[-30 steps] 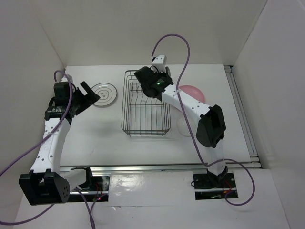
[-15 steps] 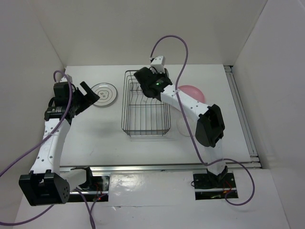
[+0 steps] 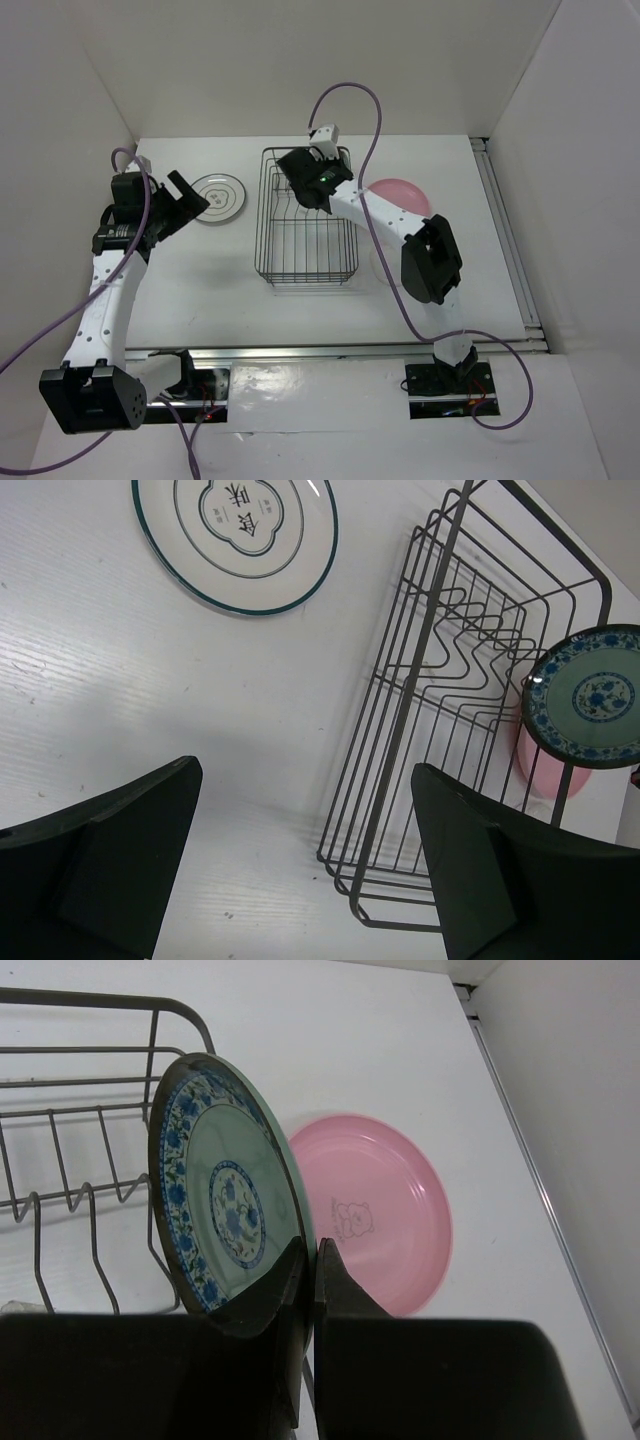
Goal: Load the plates into the dish rack
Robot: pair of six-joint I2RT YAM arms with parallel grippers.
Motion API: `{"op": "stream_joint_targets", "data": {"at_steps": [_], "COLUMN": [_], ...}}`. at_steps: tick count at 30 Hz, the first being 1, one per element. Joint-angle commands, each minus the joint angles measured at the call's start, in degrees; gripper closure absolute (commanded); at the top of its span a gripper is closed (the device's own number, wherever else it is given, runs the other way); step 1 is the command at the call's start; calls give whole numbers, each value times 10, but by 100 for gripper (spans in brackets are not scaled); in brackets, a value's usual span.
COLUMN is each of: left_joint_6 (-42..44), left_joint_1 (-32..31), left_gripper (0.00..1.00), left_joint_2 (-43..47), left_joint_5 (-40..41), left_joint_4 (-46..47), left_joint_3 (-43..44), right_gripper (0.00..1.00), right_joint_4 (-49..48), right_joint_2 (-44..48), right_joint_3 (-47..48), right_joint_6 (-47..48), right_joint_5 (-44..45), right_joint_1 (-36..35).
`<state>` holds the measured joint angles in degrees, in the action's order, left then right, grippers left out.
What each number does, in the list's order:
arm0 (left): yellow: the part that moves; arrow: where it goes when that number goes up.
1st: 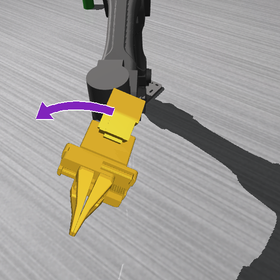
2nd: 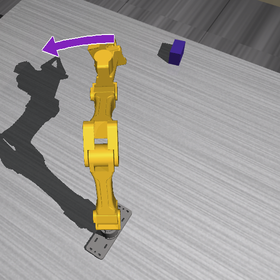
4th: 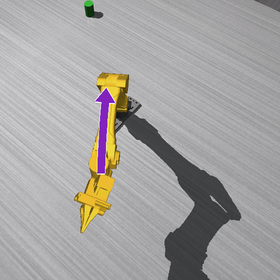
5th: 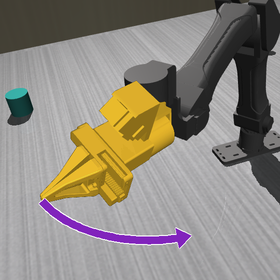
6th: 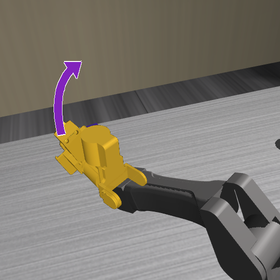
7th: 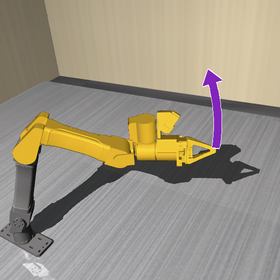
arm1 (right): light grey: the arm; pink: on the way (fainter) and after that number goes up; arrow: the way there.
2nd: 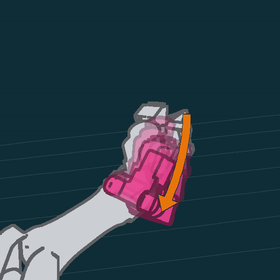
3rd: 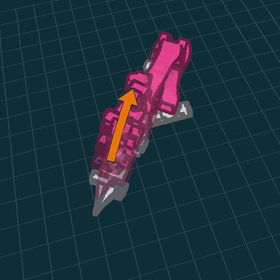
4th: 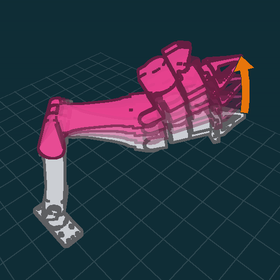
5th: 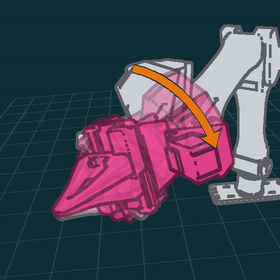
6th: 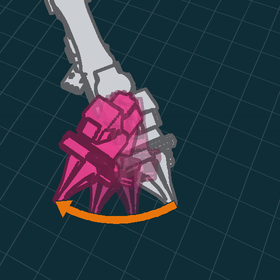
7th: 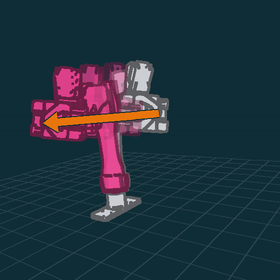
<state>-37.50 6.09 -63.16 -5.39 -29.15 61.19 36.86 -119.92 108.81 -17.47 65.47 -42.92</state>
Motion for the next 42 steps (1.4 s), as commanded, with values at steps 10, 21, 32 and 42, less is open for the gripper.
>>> {"op": "stream_joint_targets", "data": {"at_steps": [10, 21, 32, 42], "left_joint_6": [8, 8, 8, 8], "left_joint_1": [3, 3, 3, 3], "left_gripper": [0, 0, 0, 0], "left_joint_2": [18, 18, 18, 13], "left_joint_5": [-10, -22, -27, -21], "left_joint_4": [21, 21, 21, 21], "left_joint_3": [7, 7, 7, 7], "right_gripper": [95, 86, 50, 26], "right_joint_4": [-41, -24, -35, -47], "right_joint_2": [-42, -88, -83, 33], "right_joint_3": [33, 77, 102, 92], "right_joint_6": [0, 0, 29, 65], "right_joint_5": [-20, -39, -46, -103], "right_joint_1": [4, 14, 14, 9]}}
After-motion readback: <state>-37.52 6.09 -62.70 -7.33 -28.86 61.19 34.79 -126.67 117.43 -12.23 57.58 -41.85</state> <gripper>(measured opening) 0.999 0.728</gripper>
